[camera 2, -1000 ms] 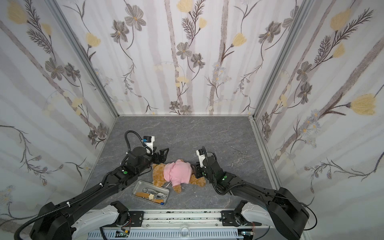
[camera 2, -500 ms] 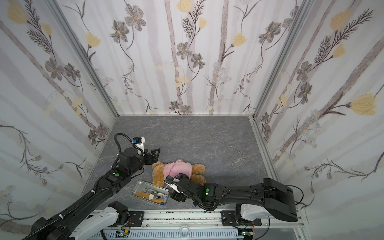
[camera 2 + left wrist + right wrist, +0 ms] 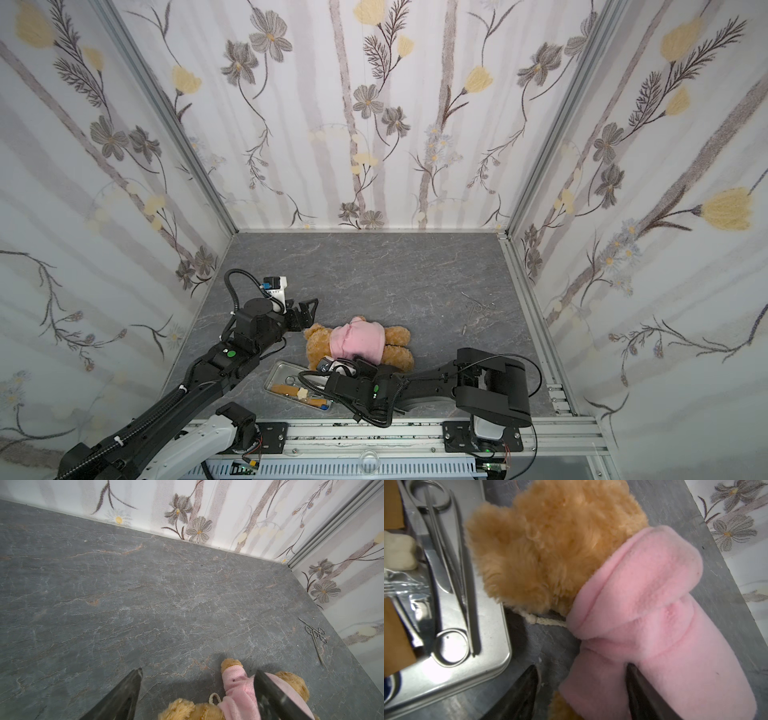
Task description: Dress the teddy bear
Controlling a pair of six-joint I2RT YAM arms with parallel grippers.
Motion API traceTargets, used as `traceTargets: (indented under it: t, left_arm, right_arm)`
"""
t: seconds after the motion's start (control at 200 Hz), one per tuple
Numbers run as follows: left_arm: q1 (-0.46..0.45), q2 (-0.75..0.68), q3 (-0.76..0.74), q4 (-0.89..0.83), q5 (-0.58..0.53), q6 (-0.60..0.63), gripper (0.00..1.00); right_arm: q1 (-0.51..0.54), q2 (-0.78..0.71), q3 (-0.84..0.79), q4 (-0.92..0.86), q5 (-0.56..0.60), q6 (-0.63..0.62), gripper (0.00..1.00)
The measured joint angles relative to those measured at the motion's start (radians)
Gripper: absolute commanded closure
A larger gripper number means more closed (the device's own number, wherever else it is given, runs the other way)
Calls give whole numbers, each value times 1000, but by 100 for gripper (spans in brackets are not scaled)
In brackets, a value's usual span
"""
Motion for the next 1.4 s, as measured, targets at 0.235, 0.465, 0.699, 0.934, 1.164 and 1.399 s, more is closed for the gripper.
traceTargets:
  t: [0.235, 0.465, 0.699, 0.934, 1.164, 1.399]
  left_arm:
    - [27, -32, 1, -3, -30, -9, 14]
    - [29, -45, 30, -6, -34, -11, 14]
    - [37, -61, 78, -7, -88, 21, 14]
    - [41, -85, 106, -6, -130, 48, 15]
    - [40, -37, 103, -6, -63, 18, 17]
    - [-18, 28, 85, -6, -2, -20, 18]
  right_arm:
    - [-44, -52, 3, -1, 99, 45, 99]
    - [-198, -344, -45, 6, -97, 91, 100]
    - [-544, -582, -99, 64, -628, 280, 100]
    - [-843, -585, -234, 260, -1104, 585, 100]
    - [-1050, -510, -332, 372, -1313, 732, 100]
    - [-1266, -401, -341, 337, -1350, 647, 90]
